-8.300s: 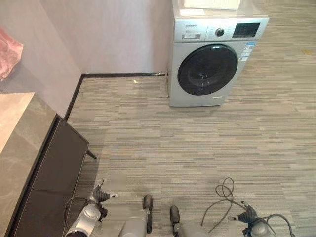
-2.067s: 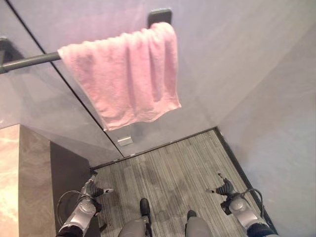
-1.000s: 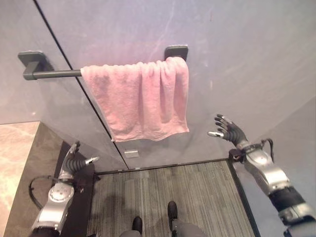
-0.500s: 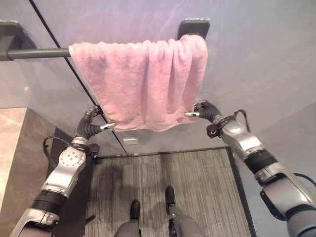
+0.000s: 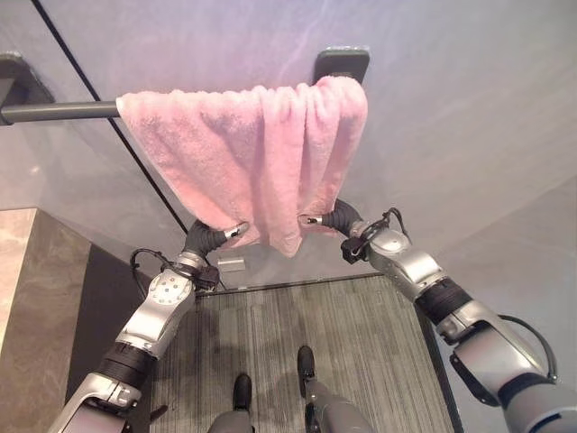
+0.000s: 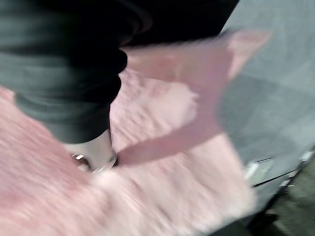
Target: Put brush and paste in cup on sink, flatten towel.
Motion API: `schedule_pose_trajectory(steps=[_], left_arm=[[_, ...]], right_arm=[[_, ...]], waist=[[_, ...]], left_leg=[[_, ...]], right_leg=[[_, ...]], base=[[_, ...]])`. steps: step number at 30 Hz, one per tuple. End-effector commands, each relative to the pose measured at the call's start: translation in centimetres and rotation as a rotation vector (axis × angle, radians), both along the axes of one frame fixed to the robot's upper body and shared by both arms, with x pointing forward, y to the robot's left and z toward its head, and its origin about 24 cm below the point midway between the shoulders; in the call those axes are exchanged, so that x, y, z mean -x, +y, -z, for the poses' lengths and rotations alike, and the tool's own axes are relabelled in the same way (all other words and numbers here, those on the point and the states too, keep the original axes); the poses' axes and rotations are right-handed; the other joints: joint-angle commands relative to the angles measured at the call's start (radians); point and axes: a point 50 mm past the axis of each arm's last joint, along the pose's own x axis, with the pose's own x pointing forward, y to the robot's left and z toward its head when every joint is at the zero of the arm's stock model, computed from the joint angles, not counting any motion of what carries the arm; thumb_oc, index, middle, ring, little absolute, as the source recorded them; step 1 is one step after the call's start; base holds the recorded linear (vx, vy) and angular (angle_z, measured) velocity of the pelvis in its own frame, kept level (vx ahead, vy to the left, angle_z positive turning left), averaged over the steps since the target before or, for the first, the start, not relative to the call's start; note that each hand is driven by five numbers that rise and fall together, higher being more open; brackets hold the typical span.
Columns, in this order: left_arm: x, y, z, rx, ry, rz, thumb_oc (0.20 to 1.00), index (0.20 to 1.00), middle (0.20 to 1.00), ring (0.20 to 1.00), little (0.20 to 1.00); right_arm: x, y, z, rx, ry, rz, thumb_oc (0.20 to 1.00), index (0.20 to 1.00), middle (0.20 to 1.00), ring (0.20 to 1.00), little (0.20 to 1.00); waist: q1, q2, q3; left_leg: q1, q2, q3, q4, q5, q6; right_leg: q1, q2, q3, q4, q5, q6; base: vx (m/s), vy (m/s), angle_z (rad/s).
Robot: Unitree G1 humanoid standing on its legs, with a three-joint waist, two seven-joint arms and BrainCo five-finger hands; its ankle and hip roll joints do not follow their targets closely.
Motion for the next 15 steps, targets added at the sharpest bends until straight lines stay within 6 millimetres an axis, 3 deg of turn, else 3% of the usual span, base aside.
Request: schedule_pose_trajectory(steps=[1, 4, 6, 8, 9, 11, 13, 15], left_arm=[[-0.1, -1.1, -2.0, 0.053, -0.091, 0.055, 0.2, 0.2, 0.2, 0.2, 0.2], [1.0, -0.3, -1.8, 0.072, -0.103, 0.017, 0.2, 0.2, 0.2, 0.2, 0.2], [2.6, 0.1, -4.9, 0.128, -0.278, 0.006, 0.2, 0.2, 0.2, 0.2, 0.2], [3.6, 0.2, -5.9, 0.279, -0.368, -0.047, 0.2, 0.2, 0.2, 0.2, 0.2], [3.6, 0.2, -5.9, 0.28, -0.367, -0.048, 0.2, 0.2, 0.2, 0.2, 0.2], [4.5, 0.7, -3.8, 0.431, -0.336, -0.232, 0.2, 0.2, 0.2, 0.2, 0.2], [4.4, 1.9, -1.0, 0.273, -0.249, -0.395, 0.235, 0.235, 0.235, 0.235, 0.235], [4.2, 2.7, 3.0, 0.058, -0.074, -0.47, 0.2, 0.2, 0.2, 0.2, 0.2]], right_arm=[[0.0, -0.7, -3.3, -0.148, -0.146, 0.046, 0.2, 0.2, 0.2, 0.2, 0.2], [1.7, -1.6, -3.3, -0.278, -0.195, 0.083, 0.2, 0.2, 0.2, 0.2, 0.2], [4.4, -1.5, -5.4, -0.499, -0.315, 0.031, 0.2, 0.2, 0.2, 0.2, 0.2], [5.8, -0.1, -6.1, -0.663, -0.332, -0.042, 0.2, 0.2, 0.2, 0.2, 0.2], [5.8, -0.1, -6.0, -0.663, -0.331, -0.042, 0.2, 0.2, 0.2, 0.2, 0.2], [6.6, 1.2, -5.3, -0.767, -0.287, -0.061, 0.2, 0.2, 0.2, 0.2, 0.2], [6.3, 1.5, -3.6, -0.761, -0.232, -0.011, 0.2, 0.2, 0.2, 0.2, 0.2], [5.7, 0.4, -2.1, -0.593, -0.24, 0.098, 0.2, 0.2, 0.2, 0.2, 0.2]], waist=[[-0.01, 0.029, -0.039], [-0.021, 0.036, -0.063], [-0.026, 0.042, -0.089], [-0.013, 0.038, -0.098], [-0.014, 0.039, -0.098], [0.012, 0.033, -0.101], [0.029, 0.031, -0.099], [0.034, 0.032, -0.093]], left_leg=[[0.028, -0.011, 0.05, 0.065, -0.009, -0.017], [0.076, -0.004, 0.048, 0.04, -0.018, -0.015], [0.112, 0.001, 0.04, 0.008, -0.023, -0.015], [0.12, 0.0, 0.027, 0.004, -0.027, -0.016], [0.121, 0.0, 0.026, 0.004, -0.027, -0.016], [0.12, -0.005, 0.003, 0.004, -0.025, -0.013], [0.119, -0.007, -0.006, 0.005, -0.024, -0.013], [0.117, -0.008, -0.008, 0.008, -0.021, -0.012]], right_leg=[[0.143, -0.027, -0.03, 0.001, -0.087, 0.081], [0.179, -0.023, -0.036, 0.001, -0.106, 0.077], [0.209, -0.023, -0.047, 0.001, -0.121, 0.073], [0.222, -0.028, -0.056, 0.001, -0.129, 0.067], [0.223, -0.028, -0.057, 0.001, -0.129, 0.067], [0.237, -0.038, -0.077, 0.001, -0.135, 0.062], [0.242, -0.041, -0.084, 0.001, -0.134, 0.061], [0.244, -0.044, -0.091, 0.001, -0.132, 0.063]], base=[[0.09, 0.003, -0.01], [0.11, 0.015, -0.01], [0.1, 0.023, 0.01], [0.03, 0.005, 0.06], [-0.03, -0.011, 0.08], [-0.01, -0.019, 0.31], [-0.01, -0.02, 0.37], [-0.05, -0.009, 0.28]])
